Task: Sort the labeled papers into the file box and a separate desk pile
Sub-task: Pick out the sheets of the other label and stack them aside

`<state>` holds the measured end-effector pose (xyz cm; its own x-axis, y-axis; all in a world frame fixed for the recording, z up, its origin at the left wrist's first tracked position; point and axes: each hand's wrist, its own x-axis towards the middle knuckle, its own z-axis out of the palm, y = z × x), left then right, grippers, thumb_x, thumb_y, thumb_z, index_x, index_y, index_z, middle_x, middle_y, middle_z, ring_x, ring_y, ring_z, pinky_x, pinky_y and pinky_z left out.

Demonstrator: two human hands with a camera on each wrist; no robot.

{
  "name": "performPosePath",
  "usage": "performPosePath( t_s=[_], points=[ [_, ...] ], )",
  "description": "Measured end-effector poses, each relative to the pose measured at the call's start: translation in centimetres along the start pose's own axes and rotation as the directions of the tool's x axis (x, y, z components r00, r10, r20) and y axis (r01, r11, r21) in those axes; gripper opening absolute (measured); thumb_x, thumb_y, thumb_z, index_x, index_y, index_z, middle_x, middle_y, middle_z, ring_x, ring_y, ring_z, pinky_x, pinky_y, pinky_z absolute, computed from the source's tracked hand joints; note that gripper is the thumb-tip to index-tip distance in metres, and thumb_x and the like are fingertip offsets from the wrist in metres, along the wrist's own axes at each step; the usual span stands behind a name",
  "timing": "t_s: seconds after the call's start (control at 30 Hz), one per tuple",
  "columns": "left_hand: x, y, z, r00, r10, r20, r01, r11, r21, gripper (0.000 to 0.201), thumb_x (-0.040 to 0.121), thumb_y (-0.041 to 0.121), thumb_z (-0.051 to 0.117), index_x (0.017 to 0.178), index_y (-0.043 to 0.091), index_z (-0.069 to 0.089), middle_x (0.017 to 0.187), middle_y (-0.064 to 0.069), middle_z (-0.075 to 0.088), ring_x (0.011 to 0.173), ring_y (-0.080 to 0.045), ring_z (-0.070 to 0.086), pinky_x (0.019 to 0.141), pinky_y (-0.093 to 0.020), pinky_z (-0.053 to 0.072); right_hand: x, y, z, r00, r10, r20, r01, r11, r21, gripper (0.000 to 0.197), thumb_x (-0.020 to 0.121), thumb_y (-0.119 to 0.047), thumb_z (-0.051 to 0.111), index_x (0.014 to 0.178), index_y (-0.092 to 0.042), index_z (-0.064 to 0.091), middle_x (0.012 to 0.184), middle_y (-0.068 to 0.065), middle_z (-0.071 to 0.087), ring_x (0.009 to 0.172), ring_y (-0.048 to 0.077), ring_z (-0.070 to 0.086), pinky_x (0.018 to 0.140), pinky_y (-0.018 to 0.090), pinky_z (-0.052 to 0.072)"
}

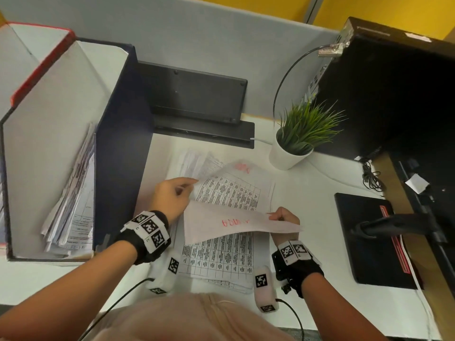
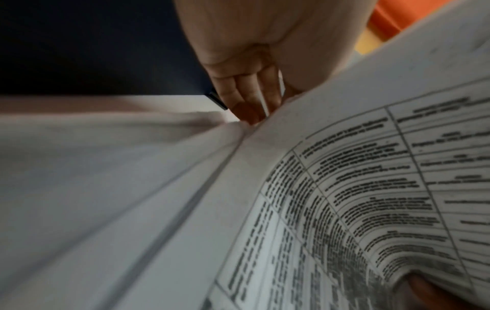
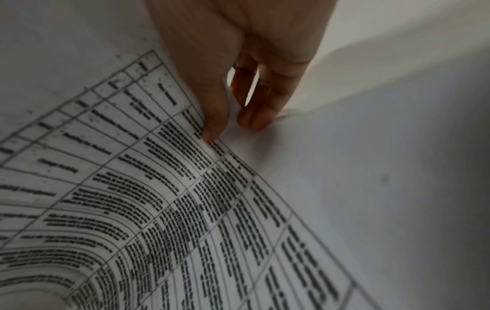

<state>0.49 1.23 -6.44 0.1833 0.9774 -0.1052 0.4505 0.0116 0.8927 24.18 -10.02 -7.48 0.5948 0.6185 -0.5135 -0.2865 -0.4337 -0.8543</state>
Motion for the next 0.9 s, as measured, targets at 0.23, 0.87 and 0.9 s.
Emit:
performPosePath(
  t_s=[0.23, 0.87, 0.9],
  points=[
    [-0.4, 0.4, -0.6, 0.985, -0.133, 0.109, 0.161, 0.937, -0.311, 0.035, 0.086, -0.014, 0.036, 0.068, 0.009, 0.054, 0.086, -0.014, 0.06, 0.079, -0.022, 0.052, 0.063, -0.028, 0.038, -0.4, 1.2, 0.5, 0.957, -0.286, -0.038, 0.272, 0.938, -0.215, 0.047, 0.061, 0.001, 0.082, 0.099, -0.01, 0.055, 0.081, -0.004, 0.061, 0.074, 0.012, 0.059, 0.07, 0.022, 0.05],
    [3.4, 1.5, -0.3, 0.927, -0.354, 0.121, 0.292, 0.887, 0.358, 0.036, 0.068, 0.034, 0.08, 0.087, 0.005, 0.071, 0.092, -0.008, 0.07, 0.09, -0.021, 0.064, 0.081, -0.03, 0.051, -1.5, -0.1, 0.0, 0.996, -0.045, 0.08, 0.033, 0.989, 0.146, 0.029, 0.08, 0.017, 0.043, 0.063, -0.003, 0.055, 0.058, 0.011, 0.049, 0.034, 0.006, 0.049, 0.033, 0.01, 0.036],
    [3.3, 1.5, -0.3, 0.931, -0.349, 0.102, 0.287, 0.877, 0.385, 0.035, 0.067, 0.034, 0.081, 0.083, 0.006, 0.071, 0.089, -0.007, 0.07, 0.086, -0.02, 0.063, 0.076, -0.028, 0.05, -1.6, 0.0, 0.0, 0.995, -0.067, 0.079, 0.057, 0.991, 0.122, 0.029, 0.081, 0.018, 0.042, 0.065, -0.003, 0.054, 0.064, 0.011, 0.049, 0.037, 0.007, 0.051, 0.034, 0.01, 0.036]
  ],
)
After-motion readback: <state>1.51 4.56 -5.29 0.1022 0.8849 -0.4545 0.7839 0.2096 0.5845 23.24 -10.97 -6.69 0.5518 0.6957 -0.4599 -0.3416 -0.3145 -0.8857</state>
